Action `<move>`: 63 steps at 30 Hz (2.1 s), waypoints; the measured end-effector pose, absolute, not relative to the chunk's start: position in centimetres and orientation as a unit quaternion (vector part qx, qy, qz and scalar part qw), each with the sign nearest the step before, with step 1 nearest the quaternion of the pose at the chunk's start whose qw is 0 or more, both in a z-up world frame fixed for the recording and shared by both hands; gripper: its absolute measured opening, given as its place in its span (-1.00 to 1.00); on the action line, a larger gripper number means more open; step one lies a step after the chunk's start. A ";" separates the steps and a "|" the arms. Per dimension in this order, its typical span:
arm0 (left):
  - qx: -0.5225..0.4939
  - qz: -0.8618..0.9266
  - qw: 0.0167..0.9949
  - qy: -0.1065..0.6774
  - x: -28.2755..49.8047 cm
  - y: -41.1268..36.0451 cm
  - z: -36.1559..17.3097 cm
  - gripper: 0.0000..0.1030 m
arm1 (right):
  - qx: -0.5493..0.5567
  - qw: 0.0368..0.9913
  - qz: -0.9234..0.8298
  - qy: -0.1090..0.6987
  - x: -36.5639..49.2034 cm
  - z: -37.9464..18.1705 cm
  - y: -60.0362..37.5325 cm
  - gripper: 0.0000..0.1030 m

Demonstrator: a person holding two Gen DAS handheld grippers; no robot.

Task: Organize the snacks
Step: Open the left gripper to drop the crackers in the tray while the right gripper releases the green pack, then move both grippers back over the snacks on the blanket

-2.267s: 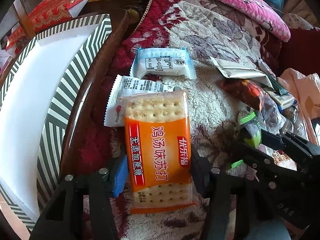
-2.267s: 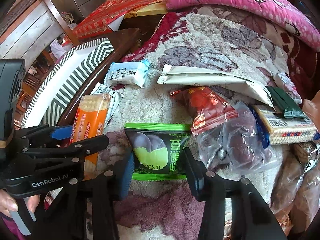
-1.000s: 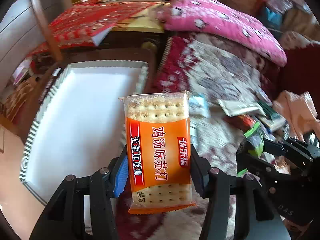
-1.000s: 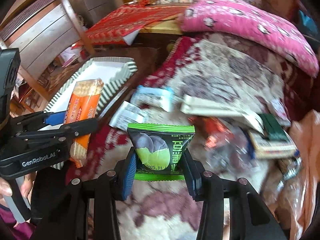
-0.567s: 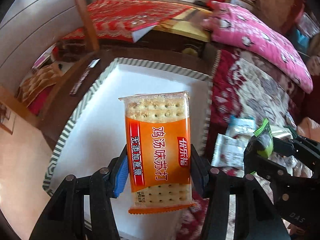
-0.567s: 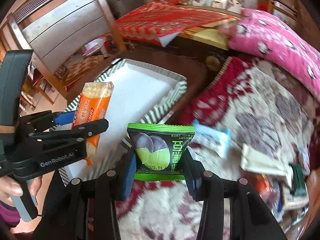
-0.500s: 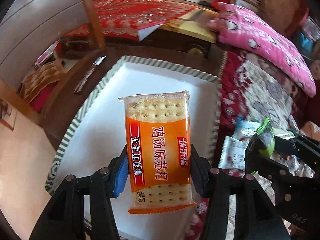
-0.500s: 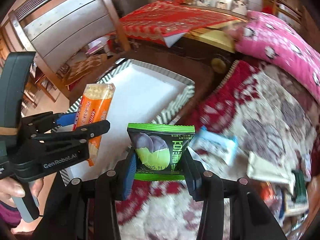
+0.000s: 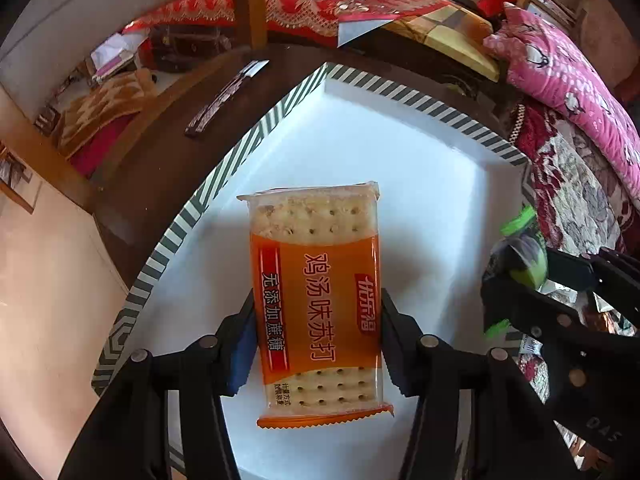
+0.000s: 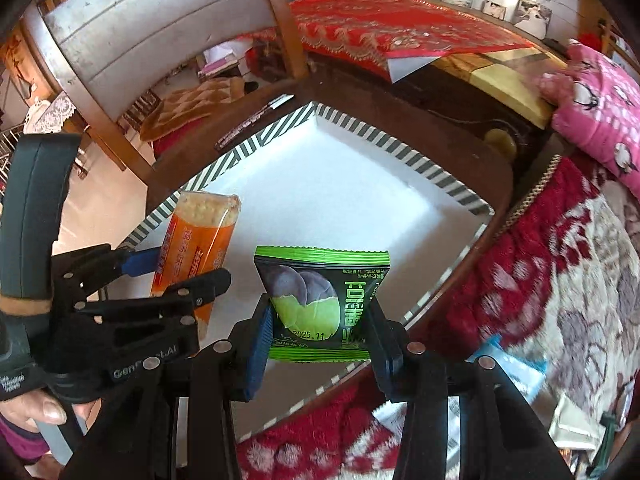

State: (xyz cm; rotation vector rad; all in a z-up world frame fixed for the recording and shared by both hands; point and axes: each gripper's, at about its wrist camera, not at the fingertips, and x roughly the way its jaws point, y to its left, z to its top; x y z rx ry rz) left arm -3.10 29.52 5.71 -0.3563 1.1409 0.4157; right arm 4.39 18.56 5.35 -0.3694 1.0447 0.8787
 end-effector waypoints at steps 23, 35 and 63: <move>-0.184 0.218 0.806 0.518 -4.1 30.0 6.5 0.40 | -0.151 0.764 0.402 0.482 3.7 5.0 17.7 0.22; -0.141 0.154 0.838 0.504 -3.8 23.0 9.9 0.49 | -0.094 0.802 0.353 0.473 2.3 7.1 7.4 0.32; -0.101 0.101 0.819 0.556 -3.7 15.4 7.8 0.49 | -0.203 0.828 0.253 0.458 6.8 3.2 3.7 0.36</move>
